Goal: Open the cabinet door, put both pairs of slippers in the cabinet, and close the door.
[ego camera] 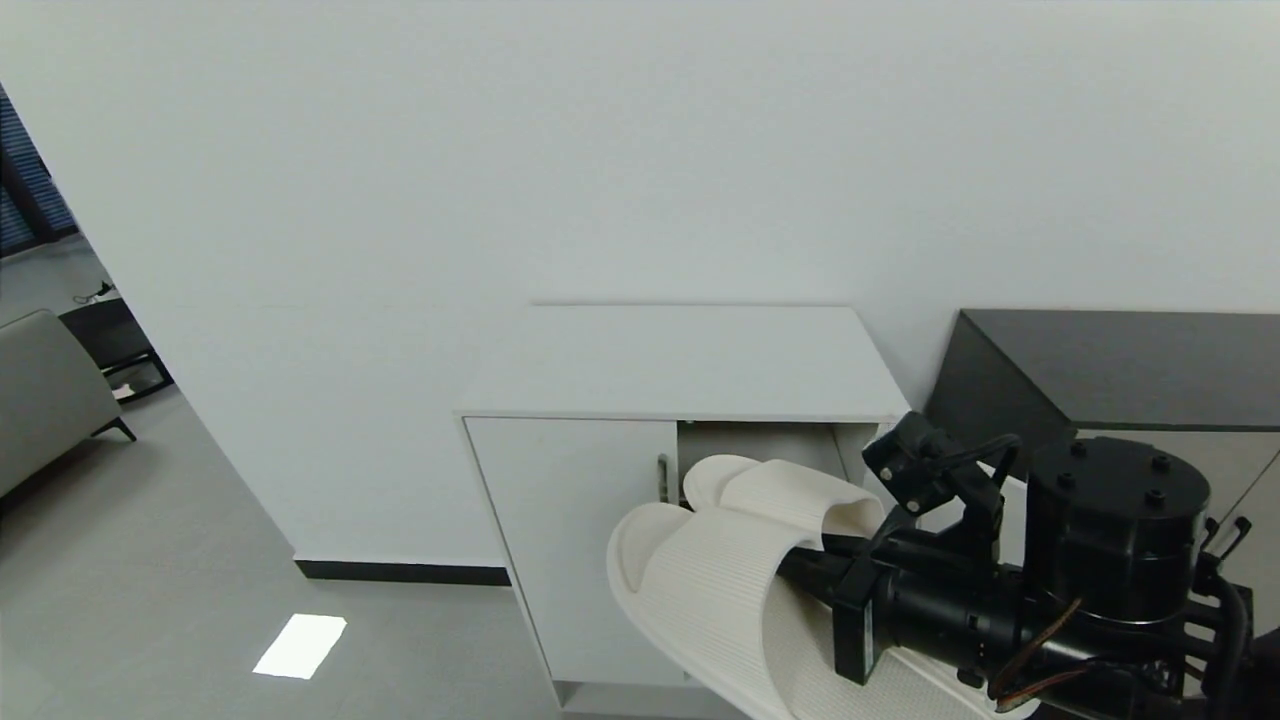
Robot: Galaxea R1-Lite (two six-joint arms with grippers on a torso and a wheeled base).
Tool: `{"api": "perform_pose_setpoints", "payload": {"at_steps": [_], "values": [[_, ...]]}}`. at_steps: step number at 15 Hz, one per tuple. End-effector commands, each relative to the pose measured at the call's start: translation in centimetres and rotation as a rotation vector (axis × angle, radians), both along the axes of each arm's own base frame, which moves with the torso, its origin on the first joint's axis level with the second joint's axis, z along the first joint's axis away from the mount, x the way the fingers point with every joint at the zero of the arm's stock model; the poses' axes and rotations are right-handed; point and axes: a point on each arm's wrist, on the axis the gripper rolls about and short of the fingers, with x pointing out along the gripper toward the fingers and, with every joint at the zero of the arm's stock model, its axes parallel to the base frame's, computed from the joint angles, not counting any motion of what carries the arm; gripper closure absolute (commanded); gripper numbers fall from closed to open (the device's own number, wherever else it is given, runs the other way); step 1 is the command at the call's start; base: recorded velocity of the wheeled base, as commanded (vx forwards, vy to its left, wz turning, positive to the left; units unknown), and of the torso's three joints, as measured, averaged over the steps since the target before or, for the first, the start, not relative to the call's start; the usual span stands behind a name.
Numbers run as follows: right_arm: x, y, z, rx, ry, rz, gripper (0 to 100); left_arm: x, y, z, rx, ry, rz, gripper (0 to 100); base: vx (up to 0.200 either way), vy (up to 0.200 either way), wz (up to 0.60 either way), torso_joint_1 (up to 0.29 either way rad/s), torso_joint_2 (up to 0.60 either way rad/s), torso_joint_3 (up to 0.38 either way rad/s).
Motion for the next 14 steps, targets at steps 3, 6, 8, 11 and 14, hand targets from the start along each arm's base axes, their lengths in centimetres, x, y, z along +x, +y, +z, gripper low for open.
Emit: {"api": "perform_pose_setpoints", "payload": {"at_steps": [3,6,8,11,14], "values": [[0.03,0.06,-0.19,-0.005,0.004,0.002,100,0.01,0.0,0.0,0.002,0.002,0.001,100,0.0,-0.067,0.0,-0.001,0.0,0.001],[0.01,0.04,-0.23,-0.007,0.005,0.002,100,0.01,0.0,0.0,0.002,0.002,0.001,100,0.0,0.0,0.0,0.0,0.0,0.0],[0.01,0.04,-0.23,-0.007,0.005,0.002,100,0.01,0.0,0.0,0.002,0.002,0.001,100,0.0,0.0,0.0,0.0,0.0,0.0],[0.03,0.06,-0.27,-0.008,0.006,0.002,100,0.01,0.0,0.0,0.002,0.002,0.001,100,0.0,0.0,0.0,0.0,0.0,0.0],[-0.02,0.03,-0.27,-0.006,0.007,0.011,100,0.01,0.0,0.0,0.002,0.002,0.001,100,0.0,0.0,-0.4,0.003,0.0,0.003]]}}
